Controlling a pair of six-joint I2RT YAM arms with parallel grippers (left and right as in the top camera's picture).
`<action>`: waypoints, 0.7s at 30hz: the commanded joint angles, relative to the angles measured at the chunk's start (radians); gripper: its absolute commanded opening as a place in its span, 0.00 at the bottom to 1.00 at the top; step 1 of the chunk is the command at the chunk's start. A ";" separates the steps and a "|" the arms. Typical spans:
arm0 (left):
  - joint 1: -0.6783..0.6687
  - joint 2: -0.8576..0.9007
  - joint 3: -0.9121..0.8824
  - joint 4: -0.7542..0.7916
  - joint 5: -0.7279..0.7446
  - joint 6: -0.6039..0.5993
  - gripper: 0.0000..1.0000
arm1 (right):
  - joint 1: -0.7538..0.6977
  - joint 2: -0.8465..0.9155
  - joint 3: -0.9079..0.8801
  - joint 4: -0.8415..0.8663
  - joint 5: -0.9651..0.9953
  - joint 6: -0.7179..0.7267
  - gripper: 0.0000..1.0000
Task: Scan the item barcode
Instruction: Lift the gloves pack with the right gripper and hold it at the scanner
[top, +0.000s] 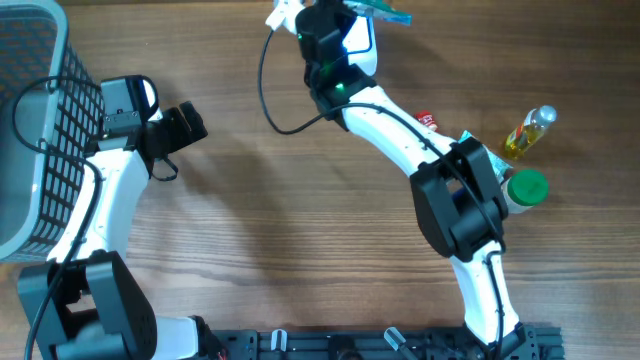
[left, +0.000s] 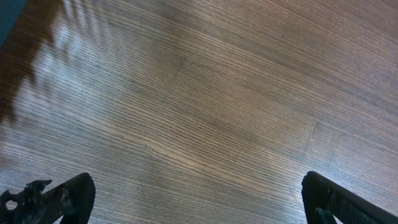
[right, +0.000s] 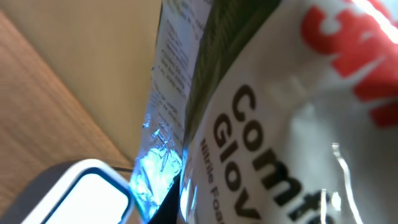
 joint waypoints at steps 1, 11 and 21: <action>0.005 0.003 0.002 0.003 -0.006 0.012 1.00 | 0.036 0.008 0.011 -0.039 0.034 0.039 0.04; 0.005 0.003 0.002 0.003 -0.006 0.012 1.00 | 0.059 0.008 0.011 -0.244 0.036 0.209 0.04; 0.005 0.003 0.002 0.003 -0.006 0.012 1.00 | 0.059 0.008 0.005 -0.288 0.037 0.504 0.04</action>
